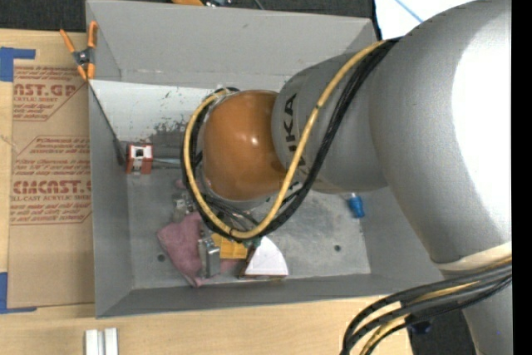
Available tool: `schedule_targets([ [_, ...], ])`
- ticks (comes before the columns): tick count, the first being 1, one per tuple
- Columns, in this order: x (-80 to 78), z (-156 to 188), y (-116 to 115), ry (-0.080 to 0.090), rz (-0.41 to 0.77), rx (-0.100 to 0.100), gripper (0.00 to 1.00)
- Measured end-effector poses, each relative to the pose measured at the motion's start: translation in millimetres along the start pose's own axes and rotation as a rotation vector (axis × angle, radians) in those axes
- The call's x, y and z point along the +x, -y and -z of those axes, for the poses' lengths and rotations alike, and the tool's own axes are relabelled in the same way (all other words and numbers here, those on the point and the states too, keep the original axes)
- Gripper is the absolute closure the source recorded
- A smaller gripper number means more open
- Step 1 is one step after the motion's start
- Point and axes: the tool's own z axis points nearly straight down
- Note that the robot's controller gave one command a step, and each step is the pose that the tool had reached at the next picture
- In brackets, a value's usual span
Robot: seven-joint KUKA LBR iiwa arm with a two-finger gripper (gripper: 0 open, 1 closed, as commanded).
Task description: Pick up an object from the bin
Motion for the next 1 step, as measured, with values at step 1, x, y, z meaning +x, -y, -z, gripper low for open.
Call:
schedule_targets([
  [1,-58.0,-35.7,-2.2,0.026,0.203,0.007,0.00],
])
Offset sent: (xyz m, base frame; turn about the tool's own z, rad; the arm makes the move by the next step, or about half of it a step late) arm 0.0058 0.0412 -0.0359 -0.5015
